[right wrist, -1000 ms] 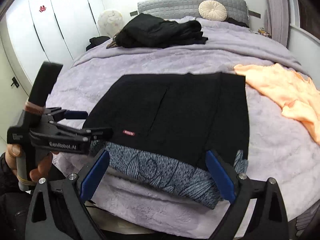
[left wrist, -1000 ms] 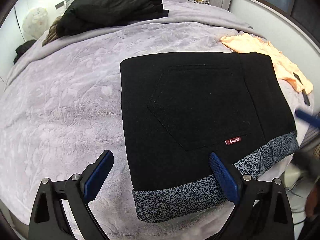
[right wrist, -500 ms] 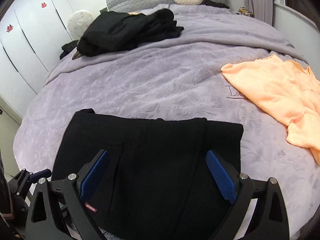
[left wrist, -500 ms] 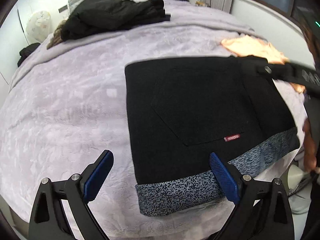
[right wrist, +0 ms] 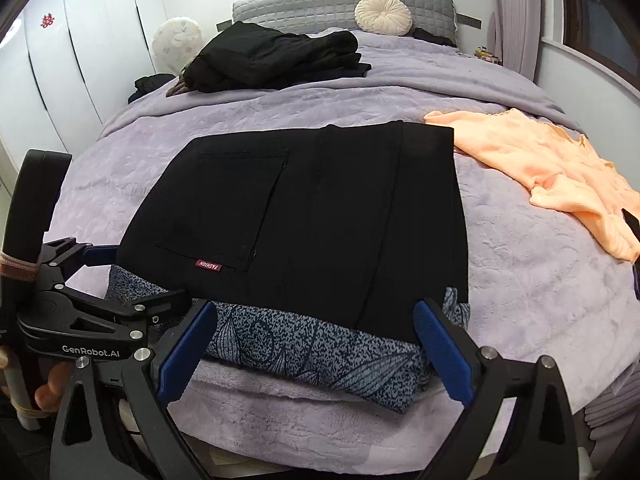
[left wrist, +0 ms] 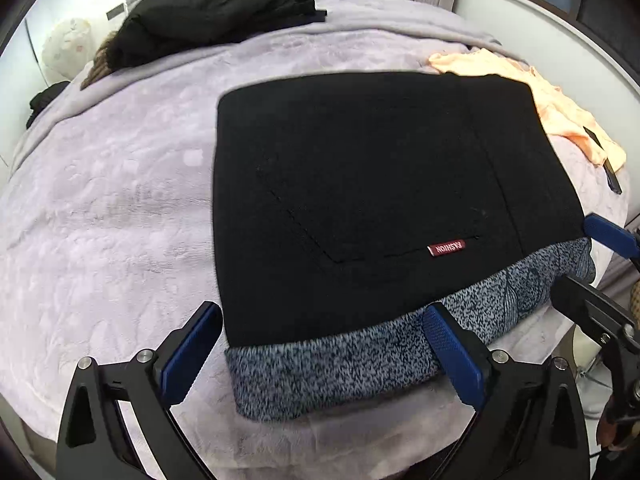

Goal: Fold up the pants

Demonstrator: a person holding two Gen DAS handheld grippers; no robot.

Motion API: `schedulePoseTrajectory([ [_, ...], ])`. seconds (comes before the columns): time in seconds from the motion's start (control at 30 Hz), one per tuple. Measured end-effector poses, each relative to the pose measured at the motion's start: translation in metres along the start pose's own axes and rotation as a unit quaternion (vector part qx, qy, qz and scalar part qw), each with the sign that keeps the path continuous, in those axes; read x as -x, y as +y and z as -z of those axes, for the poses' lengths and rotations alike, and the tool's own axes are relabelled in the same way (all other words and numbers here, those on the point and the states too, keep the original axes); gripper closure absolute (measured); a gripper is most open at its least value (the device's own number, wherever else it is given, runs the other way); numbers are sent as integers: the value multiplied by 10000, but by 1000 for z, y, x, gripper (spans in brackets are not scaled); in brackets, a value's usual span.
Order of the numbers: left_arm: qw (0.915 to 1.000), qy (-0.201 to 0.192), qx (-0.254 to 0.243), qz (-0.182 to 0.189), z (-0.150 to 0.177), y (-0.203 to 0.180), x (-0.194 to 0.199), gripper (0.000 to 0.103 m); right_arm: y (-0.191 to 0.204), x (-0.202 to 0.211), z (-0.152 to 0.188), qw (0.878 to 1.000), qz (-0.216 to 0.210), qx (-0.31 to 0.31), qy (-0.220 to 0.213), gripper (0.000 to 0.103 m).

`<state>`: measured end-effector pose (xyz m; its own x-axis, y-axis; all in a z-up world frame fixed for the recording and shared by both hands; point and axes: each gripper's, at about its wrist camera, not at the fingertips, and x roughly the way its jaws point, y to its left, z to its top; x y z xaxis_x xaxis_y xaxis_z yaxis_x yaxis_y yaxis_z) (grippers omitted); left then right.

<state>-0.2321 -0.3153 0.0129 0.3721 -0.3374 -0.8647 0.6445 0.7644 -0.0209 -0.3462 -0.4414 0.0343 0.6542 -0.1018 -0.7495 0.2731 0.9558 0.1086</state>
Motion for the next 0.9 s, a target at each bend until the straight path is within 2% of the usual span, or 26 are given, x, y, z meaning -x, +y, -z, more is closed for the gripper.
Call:
schedulePoseTrajectory([
  [0.1, 9993, -254, -202, -197, 6, -6, 14, 2, 3, 17, 10, 9996, -189, 28, -213, 3],
  [0.17, 9987, -293, -285, -297, 8, -9, 16, 2, 2, 9, 15, 9999, -93, 49, 20, 3],
  [0.23, 9987, -294, -271, -311, 9, -11, 19, 2, -5, -7, 19, 9988, 191, -89, 436, 3],
  [0.27, 9986, -320, -248, -331, 9, -11, 21, 2, -9, -8, 20, 9985, 220, -225, 459, 3],
  [0.37, 9981, -411, -223, -397, 11, -13, 28, 2, -22, 10, 17, 9977, 61, -654, 164, 3],
  [0.47, 9974, -507, -194, -476, 13, -16, 35, 2, -21, 24, 7, 9967, 487, -651, -37, 0],
  [0.6, 9981, -421, -146, -414, 13, -18, 36, 2, -10, 20, -11, 9944, 990, -343, 100, 0],
  [0.77, 9991, -256, -21, -330, 9, -16, 29, 2, 6, 8, -25, 9920, 1238, -59, 241, 0],
  [0.9, 9981, -271, 69, -543, 8, -10, 23, 2, 14, 7, -16, 9900, 1368, 55, 345, 0],
])
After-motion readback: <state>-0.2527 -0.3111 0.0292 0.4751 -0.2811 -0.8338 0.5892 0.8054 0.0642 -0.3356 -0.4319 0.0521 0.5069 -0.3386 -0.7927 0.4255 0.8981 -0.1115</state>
